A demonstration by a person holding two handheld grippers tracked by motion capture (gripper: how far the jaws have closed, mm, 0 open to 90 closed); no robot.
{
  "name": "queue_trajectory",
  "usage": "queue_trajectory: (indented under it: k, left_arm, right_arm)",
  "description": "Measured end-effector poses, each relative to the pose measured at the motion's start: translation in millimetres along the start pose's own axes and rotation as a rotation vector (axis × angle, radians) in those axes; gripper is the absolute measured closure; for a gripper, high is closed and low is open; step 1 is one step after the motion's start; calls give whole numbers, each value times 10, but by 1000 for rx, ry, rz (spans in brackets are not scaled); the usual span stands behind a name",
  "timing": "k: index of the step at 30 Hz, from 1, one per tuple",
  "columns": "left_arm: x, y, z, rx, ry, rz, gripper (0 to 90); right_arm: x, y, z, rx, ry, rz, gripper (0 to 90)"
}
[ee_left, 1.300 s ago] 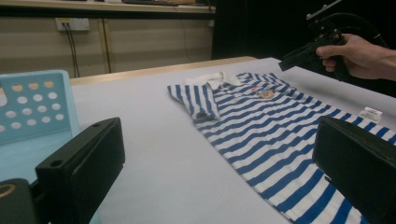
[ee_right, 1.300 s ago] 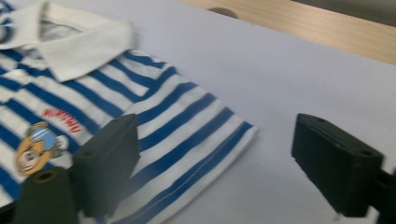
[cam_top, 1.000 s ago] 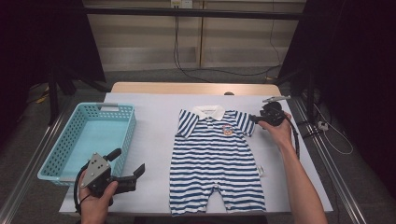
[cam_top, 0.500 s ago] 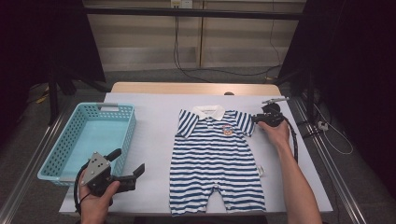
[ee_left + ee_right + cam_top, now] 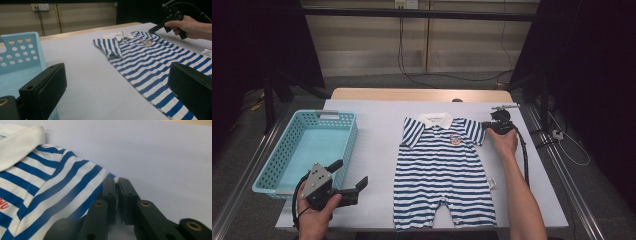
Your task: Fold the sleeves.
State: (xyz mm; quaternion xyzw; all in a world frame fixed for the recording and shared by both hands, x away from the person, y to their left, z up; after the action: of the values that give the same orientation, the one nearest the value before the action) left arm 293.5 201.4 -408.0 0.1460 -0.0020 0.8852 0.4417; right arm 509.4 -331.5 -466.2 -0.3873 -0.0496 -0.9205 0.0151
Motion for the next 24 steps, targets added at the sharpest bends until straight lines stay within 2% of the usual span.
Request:
queue_trajectory:
  k: [3, 5, 7, 8, 9, 14, 18, 20, 24]
  left_arm:
    - [-6, -2, -3, 1, 0, 1, 25]
    - [2, -10, -2, -8, -18, 4, 25]
    - [-2, -7, -3, -7, -9, 3, 25]
    - [-7, 3, -3, 4, 3, 0, 25]
    - [0, 0, -1, -5, -1, 1, 25]
    - [0, -4, -4, 4, -5, 1, 25]
    - [5, -16, -4, -4, -11, 2, 25]
    - [6, -18, -1, -9, -13, 2, 25]
    - [-12, -11, -4, 9, -4, -6, 25]
  right_arm:
    - [-14, 8, 1, -7, 14, 2, 872]
    - [-6, 7, -5, -33, -3, 6, 875]
    - [-5, 4, -7, -65, -10, 3, 876]
    - [-22, 20, -9, -64, 11, -4, 877]
    - [-20, 23, -12, -76, 6, -1, 877]
    - [-5, 26, -5, -60, 29, -8, 881]
    - [40, 46, 13, -88, 53, 14, 882]
    - [72, 50, 29, -85, 70, 21, 882]
    - [132, 32, 67, -83, 98, 35, 882]
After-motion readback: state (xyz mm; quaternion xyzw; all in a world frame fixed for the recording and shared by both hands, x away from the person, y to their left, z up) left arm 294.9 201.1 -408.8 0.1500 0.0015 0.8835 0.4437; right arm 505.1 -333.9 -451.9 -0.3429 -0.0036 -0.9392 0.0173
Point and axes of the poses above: each handheld gripper's, and its own axes: x roughly backward along the jaws, z roughly out of its top, y roughly to its right, the point moved 1 cm from there along -x, roughly forward along the jaws, and after that the axes turned 14 degrees about -z, right-handed, at the moved point
